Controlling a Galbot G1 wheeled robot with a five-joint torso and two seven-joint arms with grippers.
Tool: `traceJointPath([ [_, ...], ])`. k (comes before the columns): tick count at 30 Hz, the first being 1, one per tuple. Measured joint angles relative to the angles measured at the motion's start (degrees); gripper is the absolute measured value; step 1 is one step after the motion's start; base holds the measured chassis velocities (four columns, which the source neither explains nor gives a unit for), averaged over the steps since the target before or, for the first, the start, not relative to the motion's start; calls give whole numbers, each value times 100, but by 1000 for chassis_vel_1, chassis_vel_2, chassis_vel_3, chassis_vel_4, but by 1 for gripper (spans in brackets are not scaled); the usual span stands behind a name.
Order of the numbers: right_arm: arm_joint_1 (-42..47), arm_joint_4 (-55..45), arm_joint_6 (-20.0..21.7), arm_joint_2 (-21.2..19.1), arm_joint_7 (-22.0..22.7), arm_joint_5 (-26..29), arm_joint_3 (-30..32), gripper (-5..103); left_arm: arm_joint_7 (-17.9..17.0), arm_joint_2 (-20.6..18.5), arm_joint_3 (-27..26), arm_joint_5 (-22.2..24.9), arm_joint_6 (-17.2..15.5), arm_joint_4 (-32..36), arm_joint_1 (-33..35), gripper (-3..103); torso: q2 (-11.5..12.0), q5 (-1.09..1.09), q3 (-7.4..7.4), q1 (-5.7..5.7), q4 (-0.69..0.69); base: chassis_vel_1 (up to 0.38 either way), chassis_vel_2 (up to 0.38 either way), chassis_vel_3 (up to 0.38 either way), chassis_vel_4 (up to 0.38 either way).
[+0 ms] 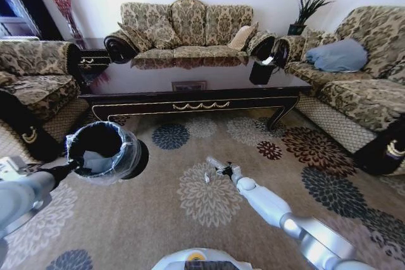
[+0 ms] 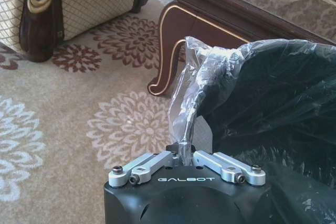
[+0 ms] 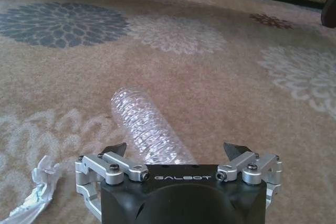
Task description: Move to the front of the table and pick up the trash from the floor, then place it into the trash bin.
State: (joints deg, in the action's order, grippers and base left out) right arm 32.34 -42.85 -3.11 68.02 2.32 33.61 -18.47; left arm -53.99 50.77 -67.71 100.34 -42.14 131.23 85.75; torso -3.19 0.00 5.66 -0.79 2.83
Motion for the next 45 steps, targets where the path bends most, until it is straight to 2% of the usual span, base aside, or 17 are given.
traceJointPath([
  [5, -6, 91, 134, 209, 206, -15, -18, 100, -1, 74, -89, -18, 0, 85, 115, 0, 0, -1, 0, 0, 0, 0, 0, 0, 0],
  [8, -70, 211, 341, 341, 506, -13, -39, 100, -1, 101, -202, -20, 0, 124, 197, 0, 0, 0, 0, 0, -1, 0, 0, 0, 0],
  [15, -107, 305, 683, 434, 908, 1, -29, 100, 3, 120, -286, -2, 0, 178, 262, 0, 0, 0, 0, 0, 0, 0, 0, 0, 0],
  [16, -107, 299, 738, 433, 972, 1, -31, 103, 3, 118, -287, -1, 0, 180, 263, 0, 0, 0, 0, 0, 0, 0, 0, 0, 0],
  [18, -107, 286, 821, 434, 1066, 1, -32, 96, 4, 98, -286, 1, 1, 184, 256, 0, 0, 0, 0, 0, 1, 0, 0, 0, 0],
  [21, -107, 282, 883, 431, 1114, -10, -33, 91, 4, 85, -274, 2, 1, 193, 248, 0, 0, 0, 0, 0, 1, 0, 0, 0, 0],
  [22, -106, 279, 914, 428, 1130, -22, -34, 80, 4, 83, -264, 3, 1, 197, 247, 0, 0, 0, 0, 0, 1, 0, 0, 0, 0],
  [24, -105, 279, 940, 426, 1146, -31, -33, 80, 4, 83, -260, 4, 1, 199, 247, 0, 0, 0, 0, 0, 1, 0, 0, 0, 0],
  [27, -101, 279, 998, 423, 1189, -64, -34, 64, 4, 92, -259, 4, 1, 216, 256, 0, 0, 0, 0, 0, 1, 0, 0, 0, 0],
  [29, -101, 279, 1000, 422, 1191, -67, -35, 64, 4, 95, -259, 4, 1, 219, 260, 0, 0, 0, 0, 0, 1, 0, 0, 0, 0],
  [33, -68, 229, 1006, 395, 1190, -83, -36, 43, 5, 100, -262, 5, 1, 222, 275, 0, 0, 0, 0, 0, 0, 0, 0, 0, 0],
  [34, -68, 229, 1006, 395, 1190, -83, -36, 43, 5, 100, -262, 5, 1, 222, 275, 0, 0, 0, 0, 0, 0, 0, 0, 0, 0],
  [36, -33, 161, 996, 347, 1172, -88, -37, 32, 4, 100, -265, 5, 1, 222, 278, 0, 0, 0, 0, 0, 0, 0, 0, 0, 0],
  [39, 1, 98, 976, 285, 1151, -93, -35, 28, 4, 95, -265, 5, 1, 222, 277, 0, 0, -1, 0, 0, 0, 0, 0, 0, 0],
  [42, 65, -12, 924, 165, 1117, -111, -5, 19, 4, 87, -262, 5, 1, 216, 266, 0, 0, -1, 0, 0, 0, 0, 0, 0, 0],
  [45, 132, -141, 869, 40, 1092, -135, 32, 16, 5, 87, -247, 5, 1, 211, 263, 0, 0, -2, 0, 0, 0, 0, 0, 0, 0],
])
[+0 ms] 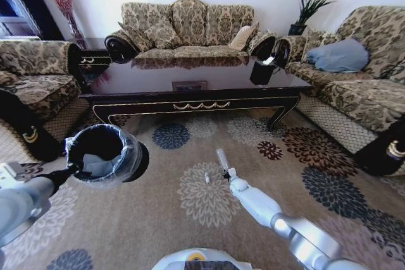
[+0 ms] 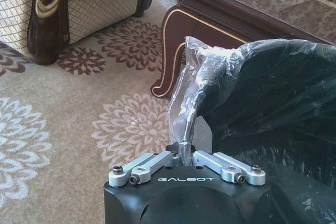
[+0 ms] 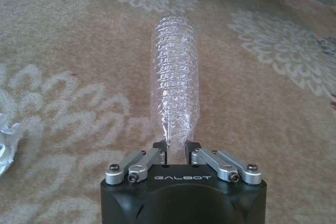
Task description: Move to the front of the table and pick up the trash from the floor, then place it into the trash bin.
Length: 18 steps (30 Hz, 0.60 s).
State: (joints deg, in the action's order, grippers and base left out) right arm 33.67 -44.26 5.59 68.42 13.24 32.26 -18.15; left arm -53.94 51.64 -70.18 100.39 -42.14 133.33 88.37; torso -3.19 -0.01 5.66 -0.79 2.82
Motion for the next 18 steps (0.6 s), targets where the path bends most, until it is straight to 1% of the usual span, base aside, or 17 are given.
traceJointPath([
  [2, 88, -212, -111, -237, -38, -58, 40, 16, 0, 2, 20, -1, 0, -19, -7, 0, 0, 0, 0, 0, -1, 0, 0, 0, 0],
  [3, 149, -384, -197, -426, -87, -101, 76, 16, 0, 9, 34, -6, 0, -27, -14, 0, 0, -1, 0, 0, -1, 0, 0, 0, 0],
  [4, 149, -384, -197, -426, -87, -101, 76, 16, 0, 9, 34, -6, 0, -27, -14, 0, 0, -1, 0, 0, -1, 0, 0, 0, 0],
  [6, 240, -754, -343, -745, -214, -119, 158, 16, 0, 41, 99, -19, 0, -41, -29, 0, 0, 1, 0, 0, 3, 0, 0, 0, 0],
  [8, 348, -1218, -469, -1072, -349, -85, 253, 16, 13, 111, 282, -133, 1, -71, -41, 0, 0, -1, 0, 0, 3, 0, 0, 0, 0],
  [9, 401, -1481, -516, -1210, -404, -57, 307, 16, 30, 179, 435, -273, 2, -95, -47, 0, 0, -1, 0, 0, 3, 0, 0, 0, 0],
  [10, 401, -1481, -516, -1210, -404, -57, 307, 16, 30, 179, 435, -273, 2, -95, -47, 0, 0, -1, 0, 0, 3, 0, 0, 0, 0],
  [11, 463, -1842, -580, -1366, -484, -10, 377, 16, 53, 267, 617, -397, 2, -112, -59, 0, 0, 1, 0, 0, 1, 0, 0, 0, 0],
  [13, 558, -2478, -662, -1599, -615, 88, 474, 16, 64, 471, 943, -465, 1, -113, -117, 0, 0, 2, 0, 0, -1, 0, 0, 0, 0],
  [14, 558, -2478, -662, -1599, -615, 88, 474, 16, 64, 471, 943, -465, 1, -113, -117, 0, 0, 2, 0, 0, -1, 0, 0, 0, 0],
  [18, 667, -3428, -822, -1909, -778, 212, 620, 16, 62, 759, 1346, -565, 2, -134, -160, 0, 0, 0, 0, 0, 1, 0, 0, 0, 0],
])
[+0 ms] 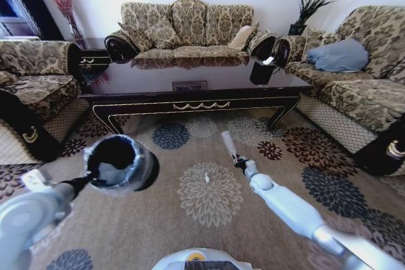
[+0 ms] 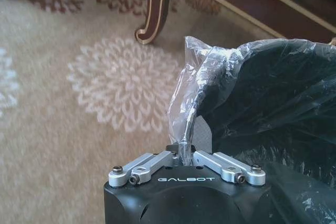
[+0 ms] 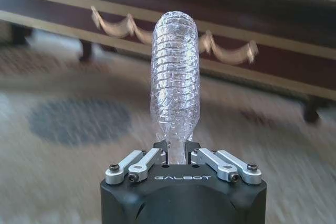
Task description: Move to the front of the table and pick up the trash from the floor, then place it into the trash bin.
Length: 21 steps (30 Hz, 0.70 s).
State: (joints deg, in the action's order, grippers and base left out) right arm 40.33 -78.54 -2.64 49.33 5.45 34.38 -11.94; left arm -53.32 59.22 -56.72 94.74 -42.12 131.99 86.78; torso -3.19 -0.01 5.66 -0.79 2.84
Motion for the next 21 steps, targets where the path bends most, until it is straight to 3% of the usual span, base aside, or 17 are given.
traceJointPath([
  [7, -122, -835, -512, -184, -384, 42, 71, 16, -3, 179, 215, -35, 0, -136, -31, 0, 0, 1, 0, 0, -1, 0, 0, 0, 0],
  [12, -280, -1360, -905, -105, -676, 522, -104, 16, 7, 239, 267, 5, 0, -202, -56, 0, 0, 1, 0, 0, -1, 0, 0, 0, 0],
  [21, -879, -2341, -1334, 152, -912, 1134, -1113, 16, 15, 317, 352, 55, 0, -473, -241, 0, 0, 2, 0, 0, -1, 0, 0, 0, 0],
])
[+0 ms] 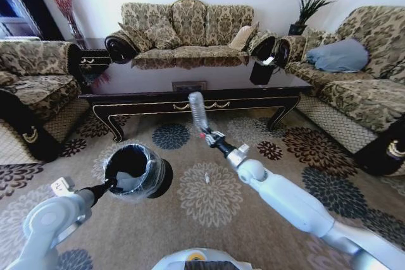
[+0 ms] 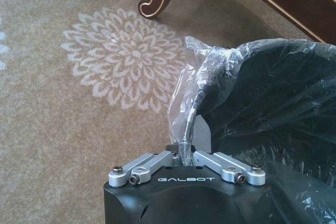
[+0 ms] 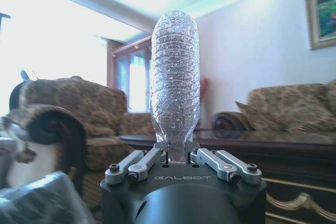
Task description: Move to the front of the table and pick up the trash from the floor, then place it into the trash bin.
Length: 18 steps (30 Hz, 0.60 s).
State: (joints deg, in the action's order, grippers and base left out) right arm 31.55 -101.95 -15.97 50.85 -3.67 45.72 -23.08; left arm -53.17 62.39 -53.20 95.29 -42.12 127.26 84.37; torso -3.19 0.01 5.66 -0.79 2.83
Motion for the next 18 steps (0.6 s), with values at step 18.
traceJointPath([
  [18, -1142, 585, -504, 1188, -356, -576, -1588, 15, -147, -17, 493, 150, -1, -484, -616, 0, 0, 0, 1, 0, 0, 0, 0, 0, 0],
])
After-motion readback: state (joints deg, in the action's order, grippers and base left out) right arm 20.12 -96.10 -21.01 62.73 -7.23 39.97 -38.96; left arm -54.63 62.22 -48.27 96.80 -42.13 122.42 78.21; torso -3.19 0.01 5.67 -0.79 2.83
